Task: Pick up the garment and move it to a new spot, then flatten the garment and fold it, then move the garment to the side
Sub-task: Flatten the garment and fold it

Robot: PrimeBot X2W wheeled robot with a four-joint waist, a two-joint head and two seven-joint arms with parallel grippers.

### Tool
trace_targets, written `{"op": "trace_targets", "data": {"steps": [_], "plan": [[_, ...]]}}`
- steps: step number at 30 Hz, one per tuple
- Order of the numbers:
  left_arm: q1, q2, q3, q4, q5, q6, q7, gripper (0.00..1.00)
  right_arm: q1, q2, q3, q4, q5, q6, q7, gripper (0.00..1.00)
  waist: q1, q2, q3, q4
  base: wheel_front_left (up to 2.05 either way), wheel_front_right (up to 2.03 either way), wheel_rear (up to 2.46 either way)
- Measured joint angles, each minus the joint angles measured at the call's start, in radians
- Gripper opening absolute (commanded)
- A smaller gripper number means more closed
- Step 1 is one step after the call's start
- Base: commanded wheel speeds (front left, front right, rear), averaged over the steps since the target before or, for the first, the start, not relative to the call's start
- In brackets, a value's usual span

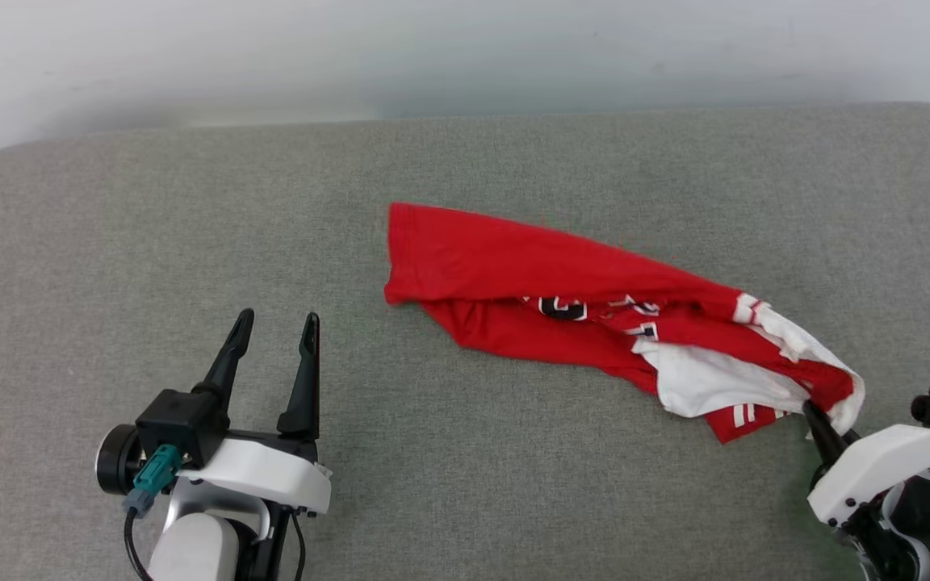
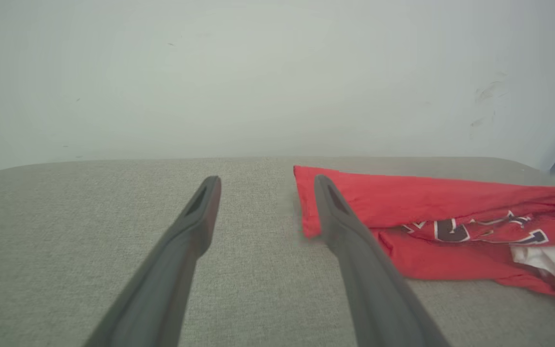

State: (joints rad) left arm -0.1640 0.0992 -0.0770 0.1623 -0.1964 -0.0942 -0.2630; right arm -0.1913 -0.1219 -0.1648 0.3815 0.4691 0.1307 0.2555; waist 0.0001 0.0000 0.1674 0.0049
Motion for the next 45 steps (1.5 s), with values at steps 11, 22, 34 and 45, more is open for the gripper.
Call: {"op": "trace_targets", "data": {"steps": [11, 22, 34, 45], "plan": [[-0.016, 0.003, 0.001, 0.003, 0.002, -0.002, 0.0, 1.0, -0.046, -0.056, -0.007, 0.062, -0.021, 0.0, -0.2, 1.0, 0.0, 0.0, 0.02, -0.004, 0.0, 0.0, 0.0], [0.017, -0.004, 0.016, 0.012, -0.001, 0.002, 0.0, 1.0, 0.054, -0.03, -0.005, -0.118, -0.22, 0.0, -0.419, 1.0, 0.0, 0.0, -0.044, -0.009, 0.0, 0.0, 0.0], [0.056, -0.004, 0.029, 0.019, -0.006, 0.011, 0.0, 1.0, 0.237, 0.055, 0.057, -0.394, -0.318, 0.0, -0.207, 1.0, -0.0001, 0.0, -0.105, -0.04, 0.0, 0.0, 0.0], [0.028, -0.01, 0.016, 0.003, -0.006, 0.013, 0.0, 1.0, 0.128, -0.123, 0.226, -0.345, -0.178, 0.0, 0.18, 1.0, -0.0001, 0.0, -0.049, -0.02, 0.0, 0.0, 0.0]]}}
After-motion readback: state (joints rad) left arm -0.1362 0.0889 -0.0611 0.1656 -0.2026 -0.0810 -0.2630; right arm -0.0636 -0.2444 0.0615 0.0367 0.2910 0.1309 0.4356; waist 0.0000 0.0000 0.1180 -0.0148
